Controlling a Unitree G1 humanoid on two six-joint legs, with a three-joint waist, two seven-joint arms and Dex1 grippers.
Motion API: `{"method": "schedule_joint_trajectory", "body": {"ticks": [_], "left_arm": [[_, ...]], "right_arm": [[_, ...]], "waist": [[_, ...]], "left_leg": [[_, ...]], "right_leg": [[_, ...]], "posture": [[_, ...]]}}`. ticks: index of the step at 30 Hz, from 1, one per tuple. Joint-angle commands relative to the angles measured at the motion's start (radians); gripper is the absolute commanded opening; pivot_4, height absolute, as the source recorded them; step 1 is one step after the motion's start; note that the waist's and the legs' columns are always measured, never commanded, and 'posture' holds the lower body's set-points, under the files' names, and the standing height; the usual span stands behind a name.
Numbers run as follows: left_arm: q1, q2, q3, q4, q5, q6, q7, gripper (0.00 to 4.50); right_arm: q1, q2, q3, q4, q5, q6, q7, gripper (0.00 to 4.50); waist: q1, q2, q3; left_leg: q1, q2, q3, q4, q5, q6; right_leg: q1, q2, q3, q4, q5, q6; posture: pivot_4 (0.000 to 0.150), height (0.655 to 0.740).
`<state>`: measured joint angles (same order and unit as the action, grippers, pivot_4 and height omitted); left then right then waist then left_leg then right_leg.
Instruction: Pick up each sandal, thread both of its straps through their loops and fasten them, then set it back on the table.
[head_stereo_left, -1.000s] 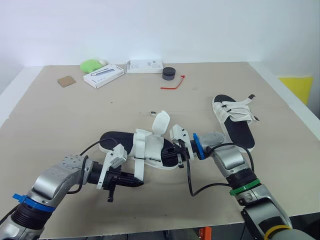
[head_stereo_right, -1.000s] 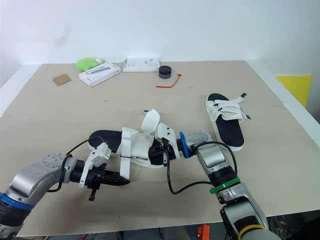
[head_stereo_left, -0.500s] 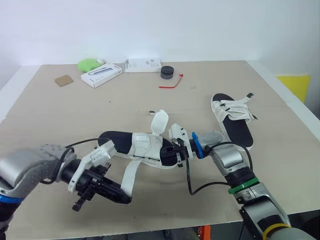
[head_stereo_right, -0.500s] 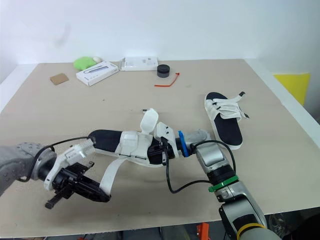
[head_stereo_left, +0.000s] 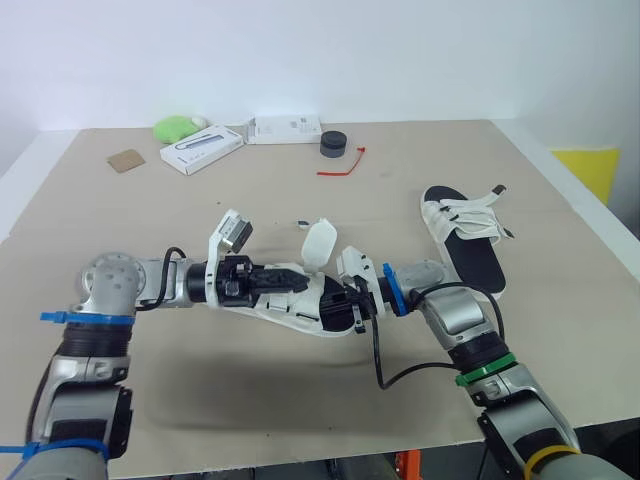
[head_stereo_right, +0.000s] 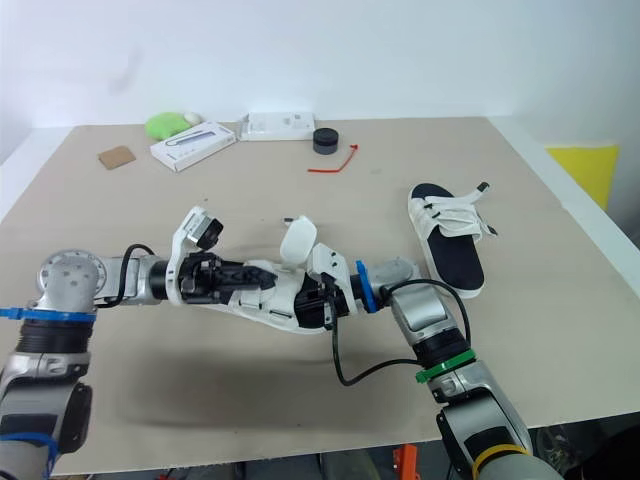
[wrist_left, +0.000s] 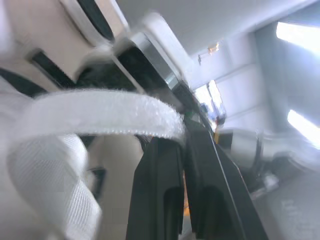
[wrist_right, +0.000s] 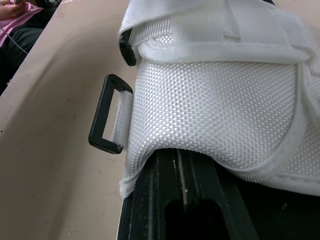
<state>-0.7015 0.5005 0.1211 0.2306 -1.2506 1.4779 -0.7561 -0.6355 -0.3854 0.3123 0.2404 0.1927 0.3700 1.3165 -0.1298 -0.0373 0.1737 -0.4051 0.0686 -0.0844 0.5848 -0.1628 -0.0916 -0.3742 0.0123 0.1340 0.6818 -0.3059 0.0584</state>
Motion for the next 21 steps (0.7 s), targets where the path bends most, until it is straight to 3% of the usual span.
{"method": "schedule_joint_trajectory", "body": {"ticks": [1, 7, 10, 12, 17, 18, 21], "left_arm": [[-0.065, -0.031, 0.053, 0.093, 0.008, 0.017, 0.029, 0.07], [-0.102, -0.076, 0.041, 0.181, 0.095, -0.009, 0.029, 0.07], [-0.095, -0.094, 0.019, 0.183, 0.141, -0.017, 0.023, 1.05], [-0.099, -0.104, 0.026, 0.2, 0.16, -0.019, 0.02, 2.11], [-0.111, -0.119, 0.028, 0.264, 0.223, -0.043, 0.023, 4.13], [-0.113, -0.122, 0.029, 0.27, 0.232, -0.046, 0.024, 4.38], [-0.118, -0.127, 0.035, 0.276, 0.253, -0.045, 0.014, 4.38]], "right_arm": [[0.031, 0.0, 0.045, 0.036, -0.035, 0.022, -0.024, 0.0], [0.035, 0.001, 0.043, 0.031, -0.032, 0.025, -0.031, 0.0], [0.043, 0.0, 0.042, 0.021, -0.03, 0.028, -0.035, 0.0], [0.046, -0.001, 0.041, 0.018, -0.03, 0.031, -0.038, 0.0], [0.047, 0.0, 0.04, 0.017, -0.03, 0.033, -0.042, 0.0], [0.047, -0.001, 0.041, 0.017, -0.03, 0.033, -0.043, 0.0], [0.047, -0.001, 0.041, 0.016, -0.029, 0.033, -0.044, 0.0]], "waist": [[0.0, 0.0, 0.0], [-0.001, 0.0, 0.0], [0.0, 0.0, 0.0], [-0.001, 0.0, 0.0], [-0.001, 0.0, 0.0], [-0.001, 0.0, 0.0], [-0.001, 0.0, 0.0]], "left_leg": [[0.0, 0.0, 0.0, 0.0, 0.0, -0.001], [0.0, 0.0, 0.0, 0.0, 0.002, -0.004], [0.0, 0.0, 0.0, 0.0, 0.003, -0.005], [0.0, 0.0, 0.0, 0.0, 0.003, -0.005], [0.0, 0.0, 0.0, 0.0, 0.003, -0.005], [0.0, -0.001, 0.0, 0.0, 0.003, -0.005], [0.0, -0.001, 0.0, 0.0, 0.003, -0.005]], "right_leg": [[0.0, 0.0, 0.0, 0.0, 0.0, 0.0], [0.0, 0.0, 0.0, 0.0, 0.001, 0.001], [0.0, 0.0, 0.0, 0.0, 0.001, 0.001], [0.0, 0.0, 0.0, 0.0, 0.001, 0.001], [0.0, 0.0, 0.0, 0.0, 0.001, 0.002], [0.001, 0.0, 0.0, 0.0, 0.001, 0.002], [0.001, 0.0, 0.0, 0.0, 0.001, 0.002]], "posture": [[0.15, 0.74], [0.15, 0.74], [0.15, 0.74], [0.15, 0.74], [0.15, 0.74], [0.15, 0.74], [0.15, 0.74]]}}
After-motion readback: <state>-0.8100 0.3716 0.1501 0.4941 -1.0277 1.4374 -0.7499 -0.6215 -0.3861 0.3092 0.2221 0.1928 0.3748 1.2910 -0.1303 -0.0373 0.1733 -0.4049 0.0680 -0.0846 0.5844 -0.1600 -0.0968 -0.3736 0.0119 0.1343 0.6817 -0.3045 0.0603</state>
